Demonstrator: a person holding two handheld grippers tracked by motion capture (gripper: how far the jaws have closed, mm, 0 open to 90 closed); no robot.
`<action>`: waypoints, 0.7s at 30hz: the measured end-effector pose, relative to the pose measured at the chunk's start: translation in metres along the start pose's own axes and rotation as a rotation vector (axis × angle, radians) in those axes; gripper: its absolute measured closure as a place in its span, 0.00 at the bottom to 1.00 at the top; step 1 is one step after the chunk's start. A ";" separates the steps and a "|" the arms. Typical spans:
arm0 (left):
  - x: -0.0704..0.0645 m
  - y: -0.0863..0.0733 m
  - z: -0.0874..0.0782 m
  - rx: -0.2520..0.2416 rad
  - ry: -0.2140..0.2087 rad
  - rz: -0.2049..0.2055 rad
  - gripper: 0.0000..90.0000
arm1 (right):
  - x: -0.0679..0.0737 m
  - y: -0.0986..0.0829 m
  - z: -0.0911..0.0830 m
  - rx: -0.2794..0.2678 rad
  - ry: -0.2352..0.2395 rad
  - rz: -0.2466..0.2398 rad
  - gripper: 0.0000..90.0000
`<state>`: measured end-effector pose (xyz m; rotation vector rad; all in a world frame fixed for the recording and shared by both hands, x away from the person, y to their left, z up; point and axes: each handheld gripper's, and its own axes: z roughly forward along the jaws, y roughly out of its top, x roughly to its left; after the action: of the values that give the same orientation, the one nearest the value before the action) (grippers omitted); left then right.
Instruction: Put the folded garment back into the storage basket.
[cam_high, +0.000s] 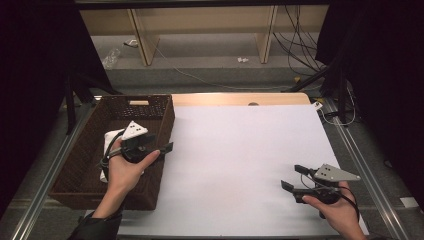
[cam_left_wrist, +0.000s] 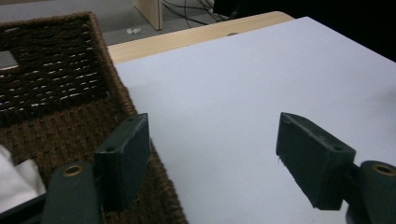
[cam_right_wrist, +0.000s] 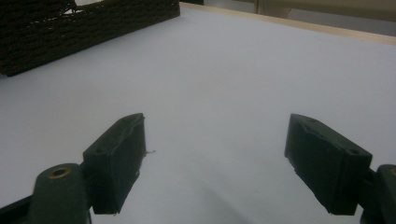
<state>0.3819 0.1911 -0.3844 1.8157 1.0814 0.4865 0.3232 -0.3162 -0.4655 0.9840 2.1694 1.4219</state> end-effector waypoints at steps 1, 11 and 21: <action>-0.003 0.000 0.000 -0.008 -0.015 -0.004 0.25 | 0.000 0.000 0.000 0.000 0.001 0.000 0.24; -0.034 0.011 -0.007 -0.043 -0.048 0.085 0.17 | 0.000 0.000 0.000 -0.004 0.003 0.001 0.24; -0.059 0.009 -0.002 -0.040 -0.118 0.100 0.17 | 0.000 0.000 0.000 -0.002 0.003 0.001 0.24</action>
<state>0.3533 0.1408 -0.3682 1.8459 0.8980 0.4506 0.3232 -0.3158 -0.4653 0.9825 2.1691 1.4263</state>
